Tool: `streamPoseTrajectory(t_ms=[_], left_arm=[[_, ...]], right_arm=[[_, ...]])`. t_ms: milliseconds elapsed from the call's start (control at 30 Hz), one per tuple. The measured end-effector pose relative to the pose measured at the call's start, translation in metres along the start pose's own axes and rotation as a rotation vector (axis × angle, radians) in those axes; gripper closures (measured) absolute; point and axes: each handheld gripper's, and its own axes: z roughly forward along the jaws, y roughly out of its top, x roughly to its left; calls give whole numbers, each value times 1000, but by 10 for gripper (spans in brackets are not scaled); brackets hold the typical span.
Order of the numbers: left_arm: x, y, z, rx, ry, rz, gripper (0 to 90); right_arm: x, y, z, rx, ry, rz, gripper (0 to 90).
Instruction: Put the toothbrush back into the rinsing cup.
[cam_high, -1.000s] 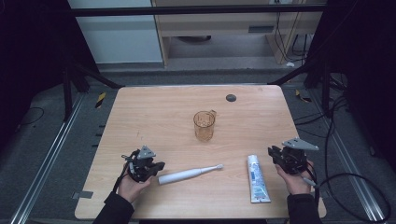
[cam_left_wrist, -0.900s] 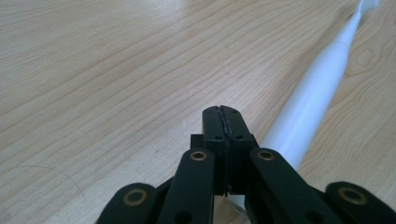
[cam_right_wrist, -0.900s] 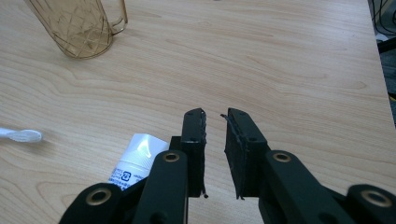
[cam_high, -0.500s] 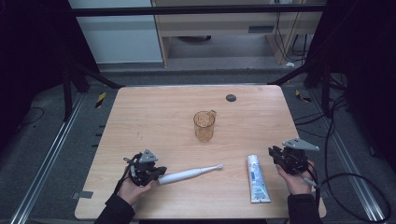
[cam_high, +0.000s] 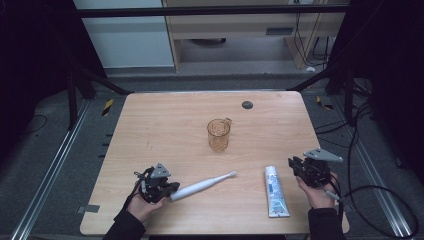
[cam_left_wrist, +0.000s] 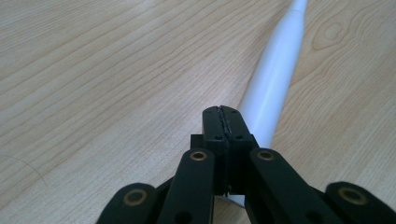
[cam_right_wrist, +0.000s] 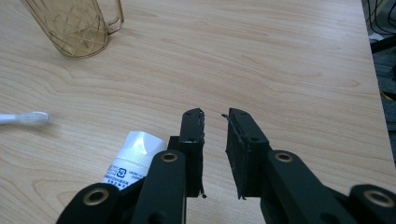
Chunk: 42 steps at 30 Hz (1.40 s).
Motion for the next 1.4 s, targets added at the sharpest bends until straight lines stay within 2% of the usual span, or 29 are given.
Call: streamPoseTrajectory(t_ms=[533, 800, 1033, 1233, 1400], left_arm=[[-9, -1, 0, 5, -9, 14, 895], [-3, 1, -5, -16, 11, -8, 894], [3, 11, -14, -55, 37, -18, 877], [5, 23, -19, -72, 41, 1, 846], [3, 43, -19, -85, 27, 28, 808]], right_arm=[[-1, 0, 0, 2, -3, 0, 759], [-3, 0, -1, -1, -3, 5, 756], [-5, 1, -3, -6, -5, 9, 740], [-7, 1, -3, -3, -9, 7, 714], [-9, 2, -5, -11, -15, 12, 673]])
